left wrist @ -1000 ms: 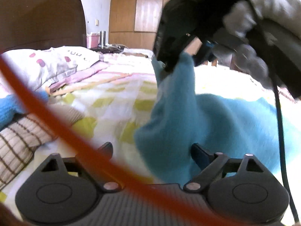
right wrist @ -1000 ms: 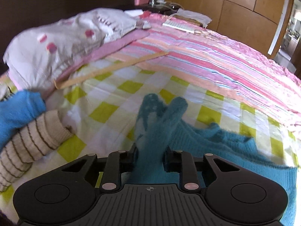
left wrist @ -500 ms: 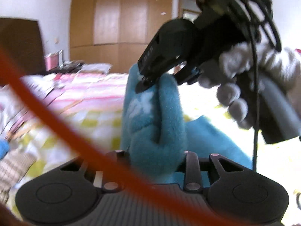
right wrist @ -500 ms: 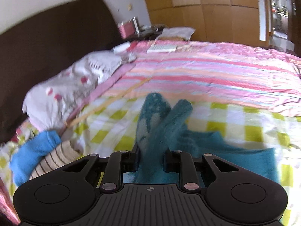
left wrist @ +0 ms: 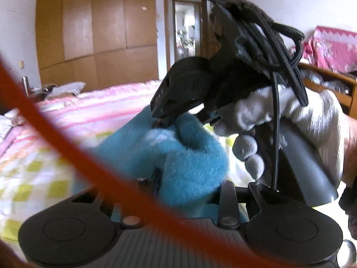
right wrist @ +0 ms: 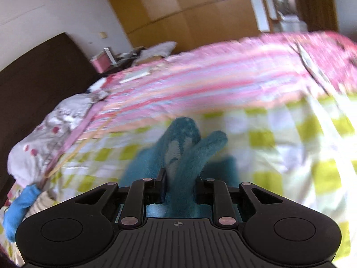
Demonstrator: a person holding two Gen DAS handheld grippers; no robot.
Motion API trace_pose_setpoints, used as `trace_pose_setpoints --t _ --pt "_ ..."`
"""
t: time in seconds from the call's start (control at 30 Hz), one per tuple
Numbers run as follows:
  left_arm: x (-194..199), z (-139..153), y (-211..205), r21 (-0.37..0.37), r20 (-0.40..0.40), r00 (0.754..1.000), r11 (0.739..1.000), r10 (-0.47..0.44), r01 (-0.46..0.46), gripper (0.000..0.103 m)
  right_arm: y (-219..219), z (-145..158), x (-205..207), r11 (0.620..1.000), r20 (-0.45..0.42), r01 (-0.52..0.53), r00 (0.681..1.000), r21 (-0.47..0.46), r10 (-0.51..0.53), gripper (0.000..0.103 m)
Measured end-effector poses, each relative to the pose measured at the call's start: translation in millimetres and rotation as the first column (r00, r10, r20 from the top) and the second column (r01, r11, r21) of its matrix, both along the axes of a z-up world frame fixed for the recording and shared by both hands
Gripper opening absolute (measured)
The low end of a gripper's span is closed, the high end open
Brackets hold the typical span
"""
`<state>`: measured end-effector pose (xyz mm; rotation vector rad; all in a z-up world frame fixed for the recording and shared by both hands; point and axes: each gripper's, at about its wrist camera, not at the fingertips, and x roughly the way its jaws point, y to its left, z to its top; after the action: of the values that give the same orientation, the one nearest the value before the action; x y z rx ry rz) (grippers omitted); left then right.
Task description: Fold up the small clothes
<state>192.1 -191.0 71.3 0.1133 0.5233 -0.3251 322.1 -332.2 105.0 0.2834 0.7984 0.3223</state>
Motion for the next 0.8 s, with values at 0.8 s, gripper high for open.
trace_pose_setpoints --t 0.8 --pt "-88.0 -9.3 31.3 0.233 0.080 0.993 0.971 -0.082 0.061 0.069 -42.6 -24.8 -132.7 0.984 0.066 0.039 0.996 0.174 -0.051 0.048"
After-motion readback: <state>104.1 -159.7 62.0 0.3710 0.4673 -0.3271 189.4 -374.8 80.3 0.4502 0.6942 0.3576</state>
